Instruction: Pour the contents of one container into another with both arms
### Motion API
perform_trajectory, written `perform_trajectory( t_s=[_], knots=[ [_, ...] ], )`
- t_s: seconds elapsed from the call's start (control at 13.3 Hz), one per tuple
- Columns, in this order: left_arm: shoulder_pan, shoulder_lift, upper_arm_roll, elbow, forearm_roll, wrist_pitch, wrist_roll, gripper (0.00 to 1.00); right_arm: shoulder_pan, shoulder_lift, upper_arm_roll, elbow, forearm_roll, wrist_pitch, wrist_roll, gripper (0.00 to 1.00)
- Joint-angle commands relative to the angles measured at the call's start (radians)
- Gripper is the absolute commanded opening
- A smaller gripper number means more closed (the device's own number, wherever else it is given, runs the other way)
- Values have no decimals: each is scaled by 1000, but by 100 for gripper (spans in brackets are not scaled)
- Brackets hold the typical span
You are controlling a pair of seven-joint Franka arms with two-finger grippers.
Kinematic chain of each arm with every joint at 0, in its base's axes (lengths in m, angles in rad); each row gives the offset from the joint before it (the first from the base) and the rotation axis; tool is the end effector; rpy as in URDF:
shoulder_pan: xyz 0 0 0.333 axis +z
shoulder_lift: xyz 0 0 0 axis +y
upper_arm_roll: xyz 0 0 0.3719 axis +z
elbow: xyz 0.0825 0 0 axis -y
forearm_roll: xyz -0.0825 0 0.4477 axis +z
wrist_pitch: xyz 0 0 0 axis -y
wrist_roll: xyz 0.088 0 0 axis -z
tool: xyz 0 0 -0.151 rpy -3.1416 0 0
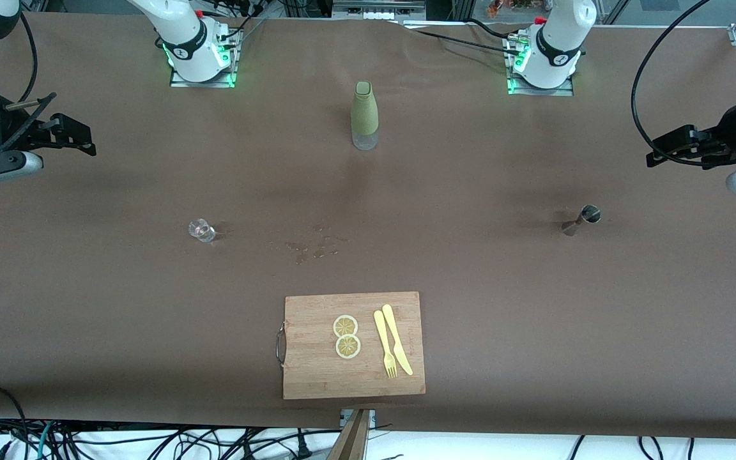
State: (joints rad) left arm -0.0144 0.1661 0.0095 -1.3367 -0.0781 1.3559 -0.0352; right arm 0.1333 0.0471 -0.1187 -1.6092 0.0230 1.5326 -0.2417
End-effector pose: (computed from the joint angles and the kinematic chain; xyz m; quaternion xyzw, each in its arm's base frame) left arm 0.6488 -0.0167 0.6371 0.9965 0.0096 -0.0741 0.0364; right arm 0.6215 0.0141 0.5841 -0.9899 -0.1272 0.0603 0.0156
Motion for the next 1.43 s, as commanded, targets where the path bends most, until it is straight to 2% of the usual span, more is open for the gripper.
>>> perform_trajectory(
  t_s=[0.0, 0.98, 1.13, 1.35],
  knots=[
    [2, 10, -2, 22, -8, -1, 17, 100, 3, 0, 2, 6, -17, -3, -5, 99],
    [2, 10, 0, 25, -8, 3, 17, 100, 3, 1, 2, 6, -17, -3, -7, 99],
    [5, 36, 1, 62, -8, 0, 17, 100, 3, 1, 2, 5, -17, -3, -7, 99],
    [40, 36, 3, 62, -14, -1, 17, 100, 3, 1, 2, 5, -17, -5, -7, 99]
  ],
)
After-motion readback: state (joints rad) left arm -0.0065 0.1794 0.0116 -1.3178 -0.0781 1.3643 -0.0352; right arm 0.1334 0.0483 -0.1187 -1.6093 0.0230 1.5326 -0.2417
